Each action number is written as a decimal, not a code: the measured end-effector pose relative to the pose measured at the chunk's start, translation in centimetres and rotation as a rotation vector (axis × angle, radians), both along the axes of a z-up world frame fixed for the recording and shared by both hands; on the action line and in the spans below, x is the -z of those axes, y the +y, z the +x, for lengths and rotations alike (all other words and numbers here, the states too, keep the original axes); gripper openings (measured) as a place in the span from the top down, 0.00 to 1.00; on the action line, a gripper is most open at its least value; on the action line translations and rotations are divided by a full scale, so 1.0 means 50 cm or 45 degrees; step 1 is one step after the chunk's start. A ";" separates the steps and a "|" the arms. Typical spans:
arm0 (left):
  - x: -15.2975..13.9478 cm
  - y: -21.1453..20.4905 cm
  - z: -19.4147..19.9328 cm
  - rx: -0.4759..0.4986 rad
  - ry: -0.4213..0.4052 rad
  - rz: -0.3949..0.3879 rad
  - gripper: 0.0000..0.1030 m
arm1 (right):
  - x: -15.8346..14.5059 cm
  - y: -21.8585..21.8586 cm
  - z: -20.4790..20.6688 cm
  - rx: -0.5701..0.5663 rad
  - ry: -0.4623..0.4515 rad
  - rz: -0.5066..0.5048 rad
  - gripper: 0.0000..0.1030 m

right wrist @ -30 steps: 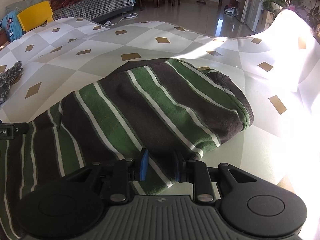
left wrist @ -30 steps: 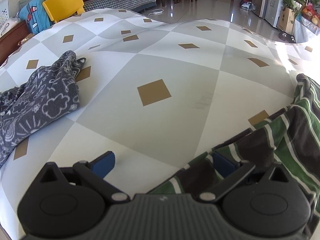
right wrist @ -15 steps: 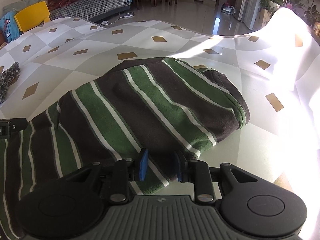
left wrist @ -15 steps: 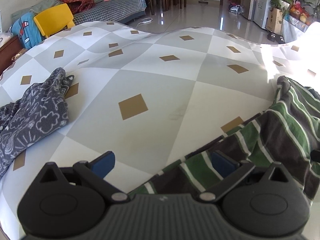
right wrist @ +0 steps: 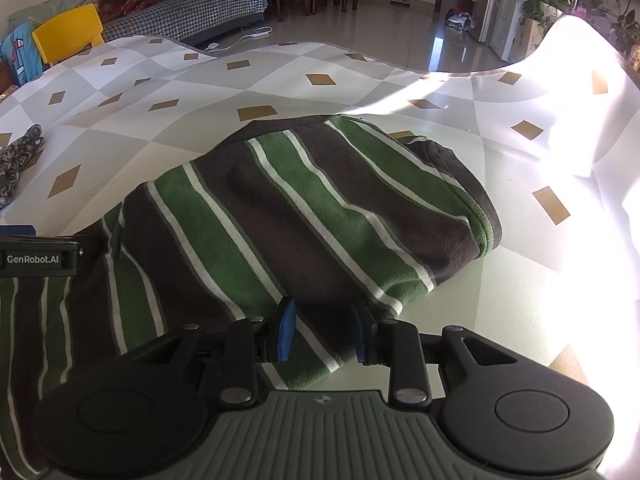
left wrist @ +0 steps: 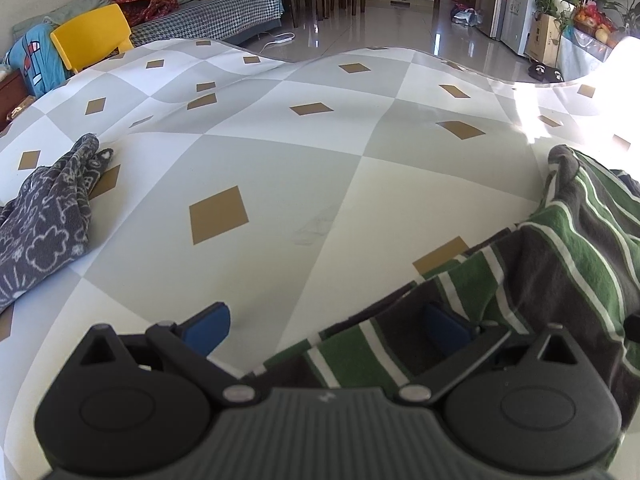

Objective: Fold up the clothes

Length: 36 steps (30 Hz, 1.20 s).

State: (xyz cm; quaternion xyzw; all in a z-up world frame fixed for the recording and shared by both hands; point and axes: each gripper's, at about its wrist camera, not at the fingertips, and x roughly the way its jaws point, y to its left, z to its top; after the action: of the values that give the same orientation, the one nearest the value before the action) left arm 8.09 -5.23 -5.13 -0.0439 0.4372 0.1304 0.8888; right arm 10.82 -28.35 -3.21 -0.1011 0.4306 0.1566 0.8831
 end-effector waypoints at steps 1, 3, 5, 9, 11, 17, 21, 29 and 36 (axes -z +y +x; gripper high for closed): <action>0.000 0.003 0.003 -0.011 -0.004 0.004 0.00 | 0.000 -0.001 0.000 -0.002 -0.001 0.001 0.73; 0.001 0.008 0.009 -0.021 -0.012 0.006 0.00 | 0.001 -0.002 -0.001 -0.007 -0.002 0.004 0.73; 0.002 0.012 0.014 -0.029 -0.016 -0.001 0.00 | 0.001 -0.003 -0.001 -0.013 -0.002 0.007 0.73; 0.006 0.031 0.027 -0.049 -0.015 -0.060 0.00 | 0.001 -0.004 0.000 -0.022 -0.003 0.009 0.73; 0.006 0.033 0.031 -0.048 -0.008 -0.066 0.00 | 0.001 -0.004 0.001 -0.027 -0.004 0.009 0.73; -0.009 0.031 0.013 -0.030 0.013 -0.046 0.00 | 0.002 -0.001 -0.002 -0.033 -0.009 -0.002 0.73; -0.035 0.021 -0.021 0.064 0.006 -0.019 0.00 | 0.002 0.003 -0.004 -0.032 -0.014 -0.012 0.72; -0.052 0.031 -0.112 0.146 0.048 -0.067 0.00 | -0.008 0.019 -0.019 -0.020 -0.001 -0.046 0.69; -0.037 0.051 -0.181 0.112 0.089 -0.091 0.00 | -0.020 0.042 -0.064 -0.064 0.037 0.019 0.68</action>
State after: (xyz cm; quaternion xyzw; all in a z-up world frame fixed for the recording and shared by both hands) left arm -0.96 -2.69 -3.27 -0.0518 0.4740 0.0771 0.8756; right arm 7.63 -26.27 -2.19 -0.1028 0.4397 0.1834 0.8732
